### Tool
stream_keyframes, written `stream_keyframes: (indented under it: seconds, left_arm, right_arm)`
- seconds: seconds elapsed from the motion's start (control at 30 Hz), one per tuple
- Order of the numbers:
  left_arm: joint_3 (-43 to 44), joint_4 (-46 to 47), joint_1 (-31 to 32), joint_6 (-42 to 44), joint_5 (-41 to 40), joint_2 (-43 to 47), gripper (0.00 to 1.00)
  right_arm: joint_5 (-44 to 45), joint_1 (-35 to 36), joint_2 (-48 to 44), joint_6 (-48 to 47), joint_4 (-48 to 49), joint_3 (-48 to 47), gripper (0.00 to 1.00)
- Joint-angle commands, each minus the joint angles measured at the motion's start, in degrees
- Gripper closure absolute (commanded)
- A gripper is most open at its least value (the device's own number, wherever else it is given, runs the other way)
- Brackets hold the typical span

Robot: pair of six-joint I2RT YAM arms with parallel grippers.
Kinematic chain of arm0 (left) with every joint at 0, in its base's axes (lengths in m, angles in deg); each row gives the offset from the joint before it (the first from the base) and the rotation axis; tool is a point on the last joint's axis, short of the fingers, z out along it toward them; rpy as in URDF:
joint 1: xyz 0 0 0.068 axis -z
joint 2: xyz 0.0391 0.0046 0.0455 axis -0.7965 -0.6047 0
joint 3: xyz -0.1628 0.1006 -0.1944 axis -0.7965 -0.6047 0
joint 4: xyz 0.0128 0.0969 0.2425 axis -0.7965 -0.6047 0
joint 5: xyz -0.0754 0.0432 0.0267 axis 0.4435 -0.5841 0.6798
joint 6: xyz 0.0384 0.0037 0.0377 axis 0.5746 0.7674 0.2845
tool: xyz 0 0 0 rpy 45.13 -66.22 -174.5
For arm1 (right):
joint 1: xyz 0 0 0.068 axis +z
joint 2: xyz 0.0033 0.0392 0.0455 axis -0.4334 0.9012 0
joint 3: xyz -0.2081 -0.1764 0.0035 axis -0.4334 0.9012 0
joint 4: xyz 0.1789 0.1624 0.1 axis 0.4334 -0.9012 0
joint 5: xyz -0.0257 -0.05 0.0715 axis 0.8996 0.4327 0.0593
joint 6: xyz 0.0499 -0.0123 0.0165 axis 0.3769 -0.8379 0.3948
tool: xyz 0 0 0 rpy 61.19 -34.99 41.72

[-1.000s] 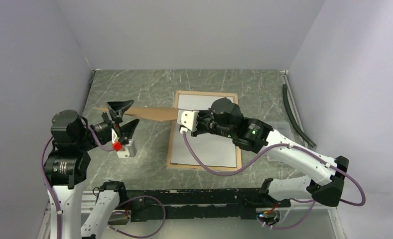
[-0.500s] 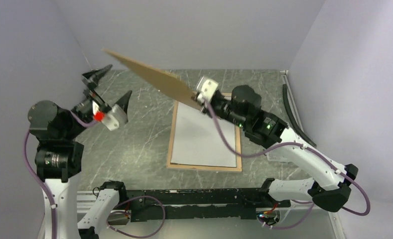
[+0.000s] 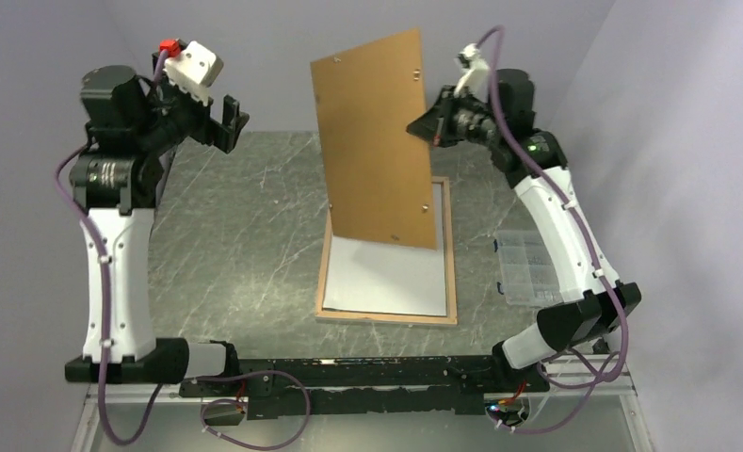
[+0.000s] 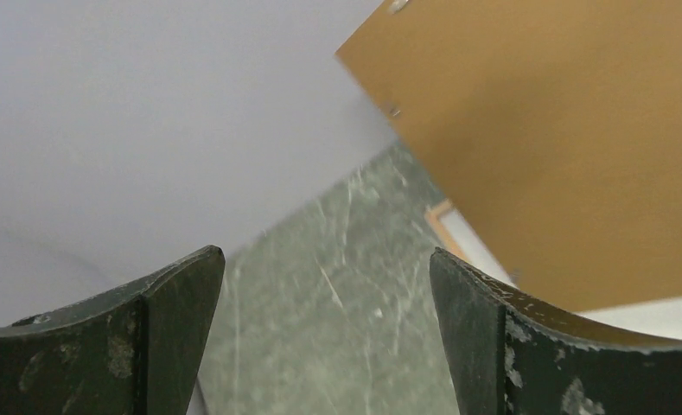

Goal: Put the photo into the frame

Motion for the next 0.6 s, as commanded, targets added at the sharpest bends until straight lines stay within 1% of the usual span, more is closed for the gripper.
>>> stream_keyframes:
  seconds: [0.0, 0.07, 0.1, 0.13, 0.2, 0.3, 0.33, 0.4, 0.57]
  left_arm:
    - [3.0, -10.7, -0.1, -4.1, -7.5, -4.5, 0.06]
    - [2.7, -13.7, -0.1, -3.9, -9.0, -6.9, 0.06]
    - [2.4, -15.8, -0.5, -4.2, -9.4, -8.1, 0.06]
    - [2.2, -17.4, -0.8, -4.2, -9.5, -9.4, 0.06]
    - [1.1, -19.4, -1.9, -4.8, -9.4, -12.0, 0.06]
    - [-1.0, -20.4, -4.5, -5.7, -7.0, -15.8, 0.06]
    - [-2.1, -20.3, -5.3, -6.3, -6.0, -16.8, 0.06]
    - [-4.1, -19.2, -6.1, -7.3, -4.4, -19.0, 0.06]
    - [-11.9, -13.6, -6.3, -8.2, -0.8, -22.2, 0.06]
  right_arm:
    - [-22.4, -13.1, -3.8, 23.9, 9.4, 3.6, 1.0]
    - [-28.3, -18.0, -5.5, 32.4, 17.2, 10.9, 1.0]
    - [-30.2, -20.1, -6.4, 35.3, 20.6, 14.0, 1.0]
    - [-31.6, -21.2, -7.0, 36.8, 22.1, 16.5, 1.0]
    - [-31.8, -21.5, -7.9, 36.5, 21.4, 19.7, 1.0]
    - [-30.6, -21.5, -9.0, 33.9, 17.5, 22.6, 1.0]
    - [-30.2, -22.9, -9.1, 32.8, 16.0, 23.4, 1.0]
    - [-30.0, -23.3, -9.3, 30.8, 14.2, 25.7, 1.0]
    - [-31.9, -24.2, -10.3, 29.6, 14.2, 31.2, 1.0]
